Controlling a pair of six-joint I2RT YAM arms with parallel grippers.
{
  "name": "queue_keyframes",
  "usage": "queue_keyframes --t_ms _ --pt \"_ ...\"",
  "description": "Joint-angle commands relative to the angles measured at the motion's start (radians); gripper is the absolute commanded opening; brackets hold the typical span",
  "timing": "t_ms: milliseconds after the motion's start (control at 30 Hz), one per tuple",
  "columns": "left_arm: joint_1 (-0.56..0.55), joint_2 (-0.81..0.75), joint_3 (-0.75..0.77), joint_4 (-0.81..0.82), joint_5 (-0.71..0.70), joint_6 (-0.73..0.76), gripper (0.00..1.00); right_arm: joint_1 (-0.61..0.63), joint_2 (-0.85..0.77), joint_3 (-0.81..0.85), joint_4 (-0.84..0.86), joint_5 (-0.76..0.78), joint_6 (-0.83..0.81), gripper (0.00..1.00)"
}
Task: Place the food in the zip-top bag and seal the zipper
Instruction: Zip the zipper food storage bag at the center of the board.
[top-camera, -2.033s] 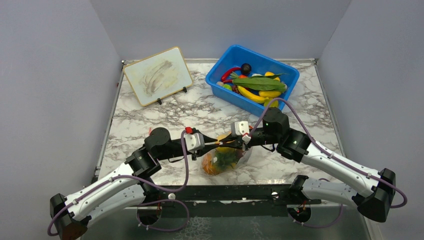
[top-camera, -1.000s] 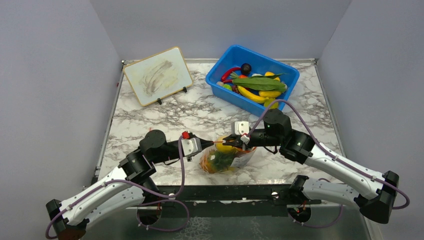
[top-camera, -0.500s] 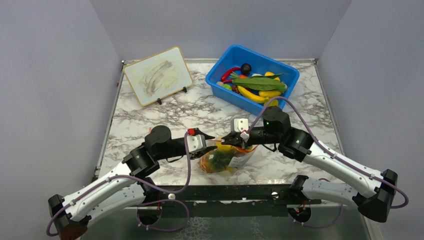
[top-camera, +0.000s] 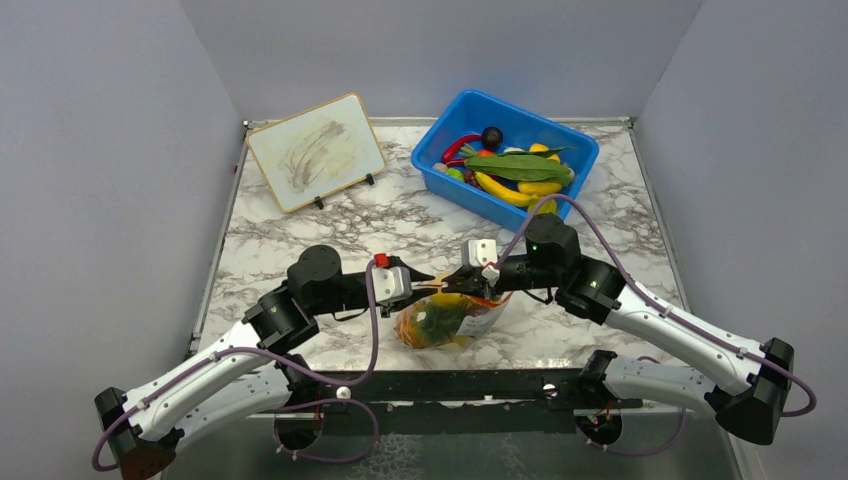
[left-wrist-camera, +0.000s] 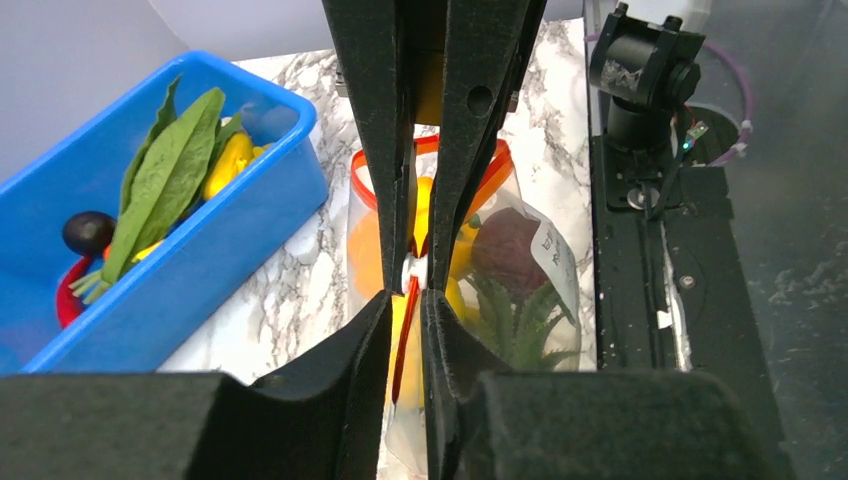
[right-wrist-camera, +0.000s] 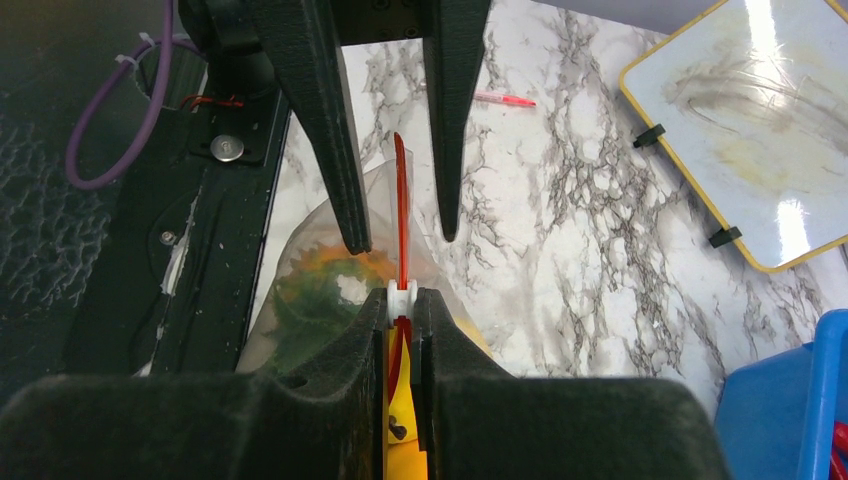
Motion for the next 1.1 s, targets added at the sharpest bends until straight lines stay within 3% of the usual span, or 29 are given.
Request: queue_keyframes --t_ms 0,167,233,467,500,600,767,900,1000,1067 --pt "0.000 -0.009 0.016 0.011 0.041 -0.006 0.13 -0.004 -0.009 -0.009 0.074 -0.031 0.011 0.01" --pt "0.000 -0.015 -0.001 0.008 0.036 -0.006 0.14 -0.004 -0.006 -0.017 0.083 -0.033 0.017 0.01" --pt "0.000 -0.014 0.003 -0.001 0.036 0.004 0.00 -0.004 -0.004 -0.017 0.087 -0.032 0.016 0.01" --pt "0.000 -0.044 0.004 -0.050 -0.012 0.035 0.00 -0.005 -0.003 -0.024 0.095 -0.024 0.030 0.01" --pt "0.000 -0.048 0.001 -0.052 -0.015 0.035 0.01 -0.004 -0.003 -0.024 0.098 -0.026 0.028 0.01" --pt "0.000 -0.044 0.000 -0.063 -0.027 0.043 0.23 -0.005 -0.002 -0.028 0.106 -0.033 0.028 0.01" --pt "0.000 -0.011 -0.005 -0.063 -0.024 0.058 0.27 -0.005 0.009 -0.020 0.105 -0.042 0.027 0.01" --pt "0.000 0.001 -0.003 -0.041 -0.011 0.059 0.24 -0.004 0.016 -0.010 0.093 -0.047 0.022 0.01" --pt "0.000 0.008 0.002 -0.030 -0.002 0.067 0.04 -0.005 0.016 -0.007 0.088 -0.043 0.020 0.01" --pt "0.000 0.004 0.001 -0.020 -0.002 0.065 0.00 -0.004 0.017 -0.007 0.088 -0.040 0.019 0.01"
